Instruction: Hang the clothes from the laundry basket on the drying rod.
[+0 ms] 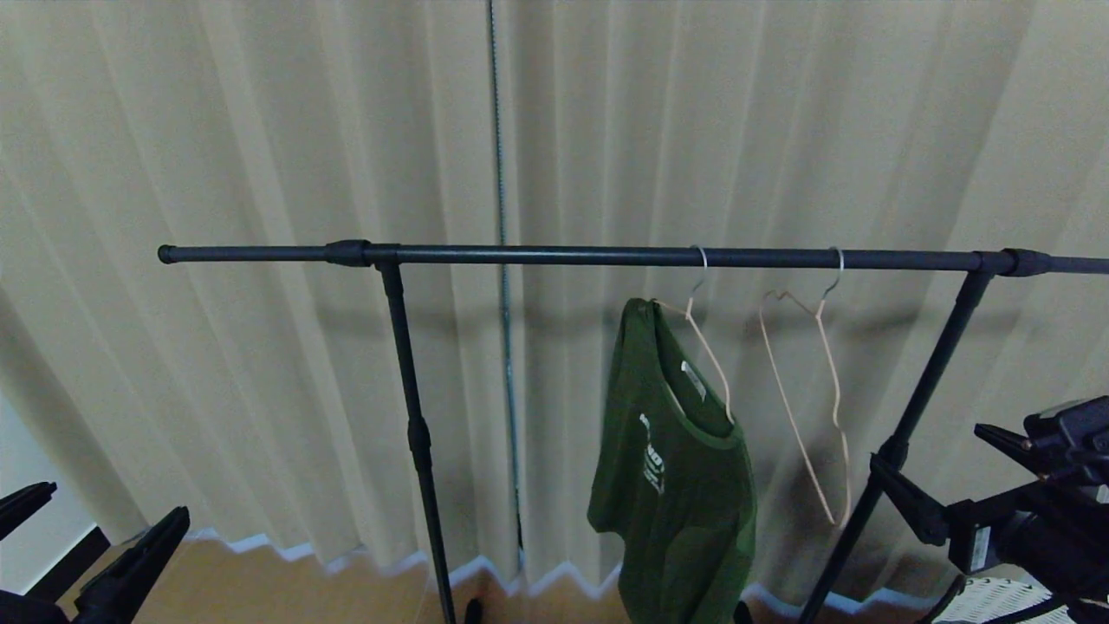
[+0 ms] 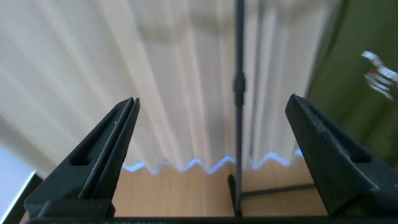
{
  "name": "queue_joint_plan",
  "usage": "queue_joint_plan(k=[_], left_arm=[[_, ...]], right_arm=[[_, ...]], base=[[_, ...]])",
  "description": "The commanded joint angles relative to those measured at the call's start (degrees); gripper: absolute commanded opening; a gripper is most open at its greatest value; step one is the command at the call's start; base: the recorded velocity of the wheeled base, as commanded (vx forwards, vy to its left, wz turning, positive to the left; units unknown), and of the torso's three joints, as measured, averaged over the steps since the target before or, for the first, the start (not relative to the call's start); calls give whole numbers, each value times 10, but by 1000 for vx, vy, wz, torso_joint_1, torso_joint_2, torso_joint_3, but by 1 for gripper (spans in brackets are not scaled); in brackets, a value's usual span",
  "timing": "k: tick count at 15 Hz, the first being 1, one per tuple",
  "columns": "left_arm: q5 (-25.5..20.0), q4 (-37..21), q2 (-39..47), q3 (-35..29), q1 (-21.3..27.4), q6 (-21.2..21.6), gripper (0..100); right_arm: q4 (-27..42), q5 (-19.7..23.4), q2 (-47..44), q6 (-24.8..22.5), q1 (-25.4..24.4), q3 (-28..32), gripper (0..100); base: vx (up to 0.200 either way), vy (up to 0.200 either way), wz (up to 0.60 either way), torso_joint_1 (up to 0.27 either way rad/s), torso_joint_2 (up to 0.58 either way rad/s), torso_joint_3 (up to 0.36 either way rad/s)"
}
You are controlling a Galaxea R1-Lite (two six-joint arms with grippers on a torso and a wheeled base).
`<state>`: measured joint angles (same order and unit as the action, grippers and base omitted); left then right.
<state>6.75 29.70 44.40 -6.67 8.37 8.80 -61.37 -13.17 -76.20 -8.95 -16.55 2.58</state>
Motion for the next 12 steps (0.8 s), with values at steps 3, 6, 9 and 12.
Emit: queue_joint_plan(k=[3,6,9,12], left_arm=[[-1,0,-2,5,-19,1,100],[-1,0,-3,6,-19,2,100],[-2,0,-3,7,-18,3,100],[-1,0,-4,8,-16,3,100]], right_arm=[[0,1,6,2,5,-26,100],[0,0,14,2,13,-26,100],[1,1,25,0,21,-26,100],[4,1,25,1,20,-26,100]], base=[[-67,0,0,1,1,2],[-200,0,0,12,5,1],[-67,0,0,-4,-1,4],[0,0,0,0,0,0]])
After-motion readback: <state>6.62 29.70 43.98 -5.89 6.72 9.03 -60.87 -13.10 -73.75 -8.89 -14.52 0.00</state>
